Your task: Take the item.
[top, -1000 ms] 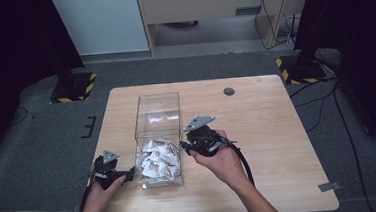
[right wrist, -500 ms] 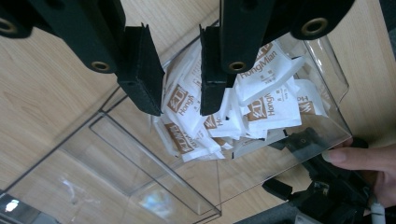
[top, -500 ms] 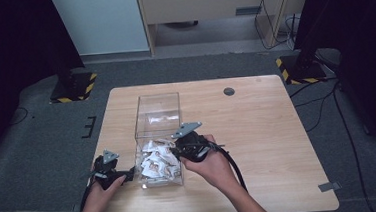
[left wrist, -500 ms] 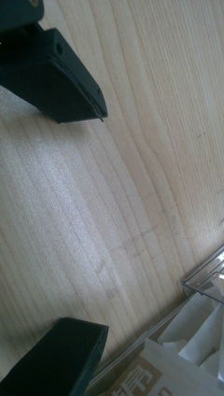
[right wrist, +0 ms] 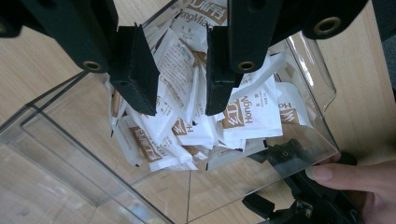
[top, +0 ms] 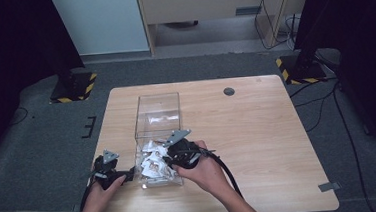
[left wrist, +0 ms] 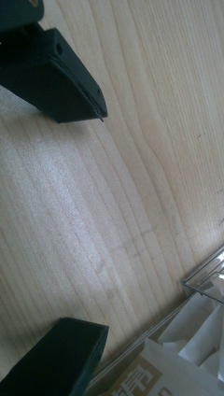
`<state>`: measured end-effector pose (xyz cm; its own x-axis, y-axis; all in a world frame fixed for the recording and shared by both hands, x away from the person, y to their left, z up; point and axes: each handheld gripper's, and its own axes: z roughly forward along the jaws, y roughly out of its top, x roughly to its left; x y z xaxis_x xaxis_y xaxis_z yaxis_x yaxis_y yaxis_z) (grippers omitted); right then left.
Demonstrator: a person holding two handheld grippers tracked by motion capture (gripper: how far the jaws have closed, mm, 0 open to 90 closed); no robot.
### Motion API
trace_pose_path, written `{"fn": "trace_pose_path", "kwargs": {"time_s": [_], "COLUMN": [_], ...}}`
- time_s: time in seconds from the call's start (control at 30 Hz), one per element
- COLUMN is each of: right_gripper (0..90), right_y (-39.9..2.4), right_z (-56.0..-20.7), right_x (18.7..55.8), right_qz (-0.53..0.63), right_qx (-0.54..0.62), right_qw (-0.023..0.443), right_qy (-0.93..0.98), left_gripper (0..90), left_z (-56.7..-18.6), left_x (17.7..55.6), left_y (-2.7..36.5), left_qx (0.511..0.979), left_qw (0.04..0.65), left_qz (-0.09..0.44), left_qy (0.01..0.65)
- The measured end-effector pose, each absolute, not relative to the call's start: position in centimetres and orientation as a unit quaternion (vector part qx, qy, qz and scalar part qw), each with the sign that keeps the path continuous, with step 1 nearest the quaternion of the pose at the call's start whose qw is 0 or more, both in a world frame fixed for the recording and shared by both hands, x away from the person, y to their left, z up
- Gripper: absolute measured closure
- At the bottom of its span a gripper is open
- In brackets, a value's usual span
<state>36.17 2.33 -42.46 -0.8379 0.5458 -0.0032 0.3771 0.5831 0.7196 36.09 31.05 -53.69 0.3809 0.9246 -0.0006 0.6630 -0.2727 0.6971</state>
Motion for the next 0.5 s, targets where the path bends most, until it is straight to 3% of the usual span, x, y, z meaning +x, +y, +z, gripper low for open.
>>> {"fn": "trace_pose_path", "kwargs": {"time_s": [0.27, 0.5], "right_gripper": [65.0, 71.4], "right_y": [3.2, 3.8], "right_z": [-43.6, -44.0], "right_x": [36.2, 36.5], "right_qz": [0.366, 0.355], "right_qx": [0.255, 0.259], "right_qw": [0.104, 0.106], "right_qy": [0.889, 0.892], "left_gripper": [0.0, 0.0], "left_z": [-53.7, -53.7], "left_x": [36.1, 36.1], "left_y": [31.1, 31.1], "left_qx": [0.77, 0.77], "left_qw": [0.313, 0.313], "left_qz": [0.209, 0.209], "left_qy": [0.516, 0.516]}}
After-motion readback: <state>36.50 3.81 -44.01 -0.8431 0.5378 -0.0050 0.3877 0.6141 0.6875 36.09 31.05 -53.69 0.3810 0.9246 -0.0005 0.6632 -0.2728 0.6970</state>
